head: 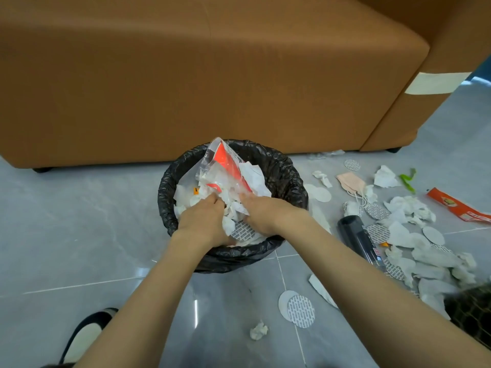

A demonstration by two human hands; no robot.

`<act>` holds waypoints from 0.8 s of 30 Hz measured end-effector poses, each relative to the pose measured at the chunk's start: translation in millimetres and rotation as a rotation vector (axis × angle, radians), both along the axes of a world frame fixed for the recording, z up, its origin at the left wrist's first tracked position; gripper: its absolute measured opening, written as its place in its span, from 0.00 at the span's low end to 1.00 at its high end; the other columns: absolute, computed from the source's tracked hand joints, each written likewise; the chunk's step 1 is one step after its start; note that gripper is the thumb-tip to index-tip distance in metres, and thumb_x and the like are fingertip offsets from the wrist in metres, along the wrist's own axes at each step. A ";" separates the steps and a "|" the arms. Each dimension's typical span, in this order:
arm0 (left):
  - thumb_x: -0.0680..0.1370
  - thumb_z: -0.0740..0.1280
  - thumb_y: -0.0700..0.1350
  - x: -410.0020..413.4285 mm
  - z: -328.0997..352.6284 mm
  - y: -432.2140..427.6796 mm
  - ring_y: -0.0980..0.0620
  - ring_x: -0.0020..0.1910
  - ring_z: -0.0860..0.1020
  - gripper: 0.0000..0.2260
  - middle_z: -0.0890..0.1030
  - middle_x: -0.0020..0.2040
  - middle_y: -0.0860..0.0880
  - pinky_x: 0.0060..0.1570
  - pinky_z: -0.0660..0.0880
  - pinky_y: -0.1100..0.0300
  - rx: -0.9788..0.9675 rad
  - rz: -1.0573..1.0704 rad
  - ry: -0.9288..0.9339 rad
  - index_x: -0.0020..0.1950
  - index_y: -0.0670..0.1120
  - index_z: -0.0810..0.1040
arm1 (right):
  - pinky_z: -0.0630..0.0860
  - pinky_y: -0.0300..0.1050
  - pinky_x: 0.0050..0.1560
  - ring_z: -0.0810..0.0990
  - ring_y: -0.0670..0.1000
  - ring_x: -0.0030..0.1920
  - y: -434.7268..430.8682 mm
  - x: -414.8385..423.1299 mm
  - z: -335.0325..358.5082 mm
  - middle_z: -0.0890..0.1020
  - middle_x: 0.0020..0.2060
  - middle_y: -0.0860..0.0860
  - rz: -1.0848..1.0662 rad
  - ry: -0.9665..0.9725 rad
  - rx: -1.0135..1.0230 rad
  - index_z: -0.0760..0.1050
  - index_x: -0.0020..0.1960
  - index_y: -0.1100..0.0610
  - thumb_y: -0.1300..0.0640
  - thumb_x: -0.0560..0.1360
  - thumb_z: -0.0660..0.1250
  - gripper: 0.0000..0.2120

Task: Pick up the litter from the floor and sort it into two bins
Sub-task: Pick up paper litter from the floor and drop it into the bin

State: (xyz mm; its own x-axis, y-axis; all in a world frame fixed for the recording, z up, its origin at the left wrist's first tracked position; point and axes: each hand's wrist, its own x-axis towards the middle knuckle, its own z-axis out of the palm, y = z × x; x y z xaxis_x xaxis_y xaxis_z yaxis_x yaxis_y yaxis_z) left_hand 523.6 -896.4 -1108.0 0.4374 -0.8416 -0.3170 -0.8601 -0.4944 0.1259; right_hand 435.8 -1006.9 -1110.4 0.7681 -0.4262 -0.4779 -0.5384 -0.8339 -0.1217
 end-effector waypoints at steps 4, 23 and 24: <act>0.71 0.69 0.62 2.1 -1.6 -2.1 0.48 0.72 0.62 0.38 0.54 0.77 0.49 0.63 0.69 0.51 0.055 -0.012 0.026 0.73 0.46 0.59 | 0.69 0.54 0.65 0.68 0.60 0.69 -11.1 9.2 -8.6 0.55 0.76 0.53 0.023 0.121 0.065 0.40 0.78 0.52 0.65 0.79 0.54 0.33; 0.76 0.63 0.58 14.9 2.6 -17.3 0.46 0.76 0.36 0.45 0.29 0.75 0.47 0.74 0.46 0.51 0.071 -0.079 0.018 0.75 0.44 0.31 | 0.71 0.53 0.58 0.66 0.58 0.70 -11.9 16.7 -17.5 0.51 0.77 0.52 0.029 0.258 -0.060 0.34 0.77 0.51 0.62 0.78 0.62 0.42; 0.76 0.65 0.58 18.1 -0.6 -18.9 0.46 0.76 0.36 0.47 0.31 0.75 0.48 0.74 0.47 0.51 0.094 -0.084 0.028 0.75 0.43 0.32 | 0.71 0.52 0.54 0.68 0.58 0.67 -12.6 16.9 -19.2 0.52 0.77 0.52 0.031 0.245 -0.057 0.33 0.76 0.51 0.62 0.78 0.61 0.41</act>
State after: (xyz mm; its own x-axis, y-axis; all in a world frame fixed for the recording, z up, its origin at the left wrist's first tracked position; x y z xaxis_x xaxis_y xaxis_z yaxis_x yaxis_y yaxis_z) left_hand 541.7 -915.3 -1108.7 0.3565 -0.8410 -0.4070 -0.8956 -0.4316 0.1073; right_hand 452.6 -1019.5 -1129.5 0.6451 -0.4359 -0.6275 -0.5202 -0.8521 0.0571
